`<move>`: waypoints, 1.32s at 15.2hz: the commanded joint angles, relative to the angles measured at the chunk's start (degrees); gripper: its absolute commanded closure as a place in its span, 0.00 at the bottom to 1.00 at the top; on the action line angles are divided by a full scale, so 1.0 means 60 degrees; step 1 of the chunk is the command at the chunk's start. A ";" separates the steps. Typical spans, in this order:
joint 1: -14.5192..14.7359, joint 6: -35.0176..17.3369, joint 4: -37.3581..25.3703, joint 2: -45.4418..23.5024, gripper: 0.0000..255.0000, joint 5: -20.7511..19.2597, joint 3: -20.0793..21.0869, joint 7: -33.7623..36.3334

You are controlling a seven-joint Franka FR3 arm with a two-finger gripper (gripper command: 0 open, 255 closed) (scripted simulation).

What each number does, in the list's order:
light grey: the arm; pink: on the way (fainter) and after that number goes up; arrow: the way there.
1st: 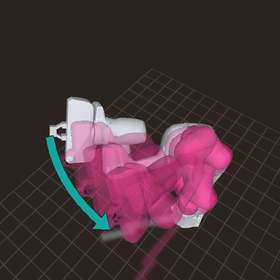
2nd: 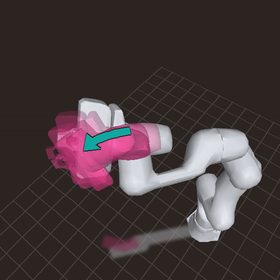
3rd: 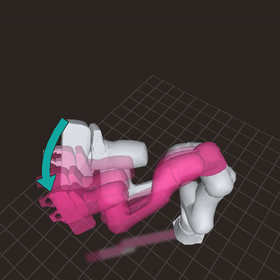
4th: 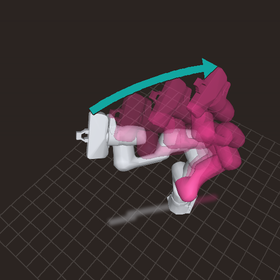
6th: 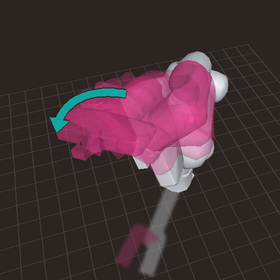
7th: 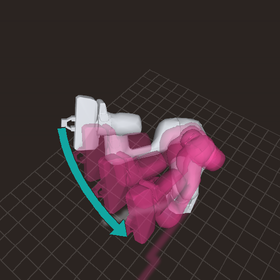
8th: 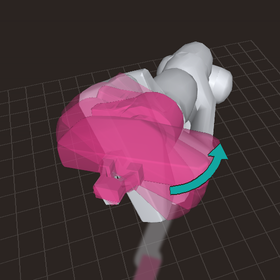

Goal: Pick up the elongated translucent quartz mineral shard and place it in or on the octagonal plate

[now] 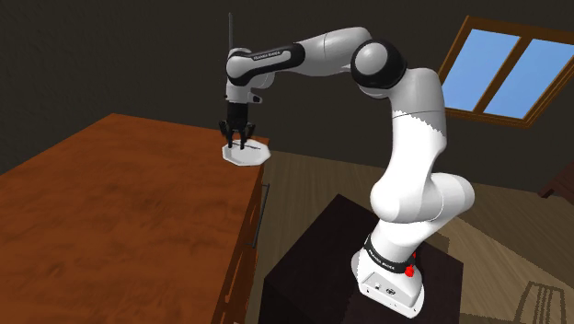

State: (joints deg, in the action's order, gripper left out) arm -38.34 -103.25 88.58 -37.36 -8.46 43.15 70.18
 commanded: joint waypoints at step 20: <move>0.0128 0.1129 -0.1258 -0.0099 0.00 -0.0013 -0.0047 -0.0072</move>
State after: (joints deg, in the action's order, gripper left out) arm -37.56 -96.97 81.50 -37.92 -8.54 42.89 69.86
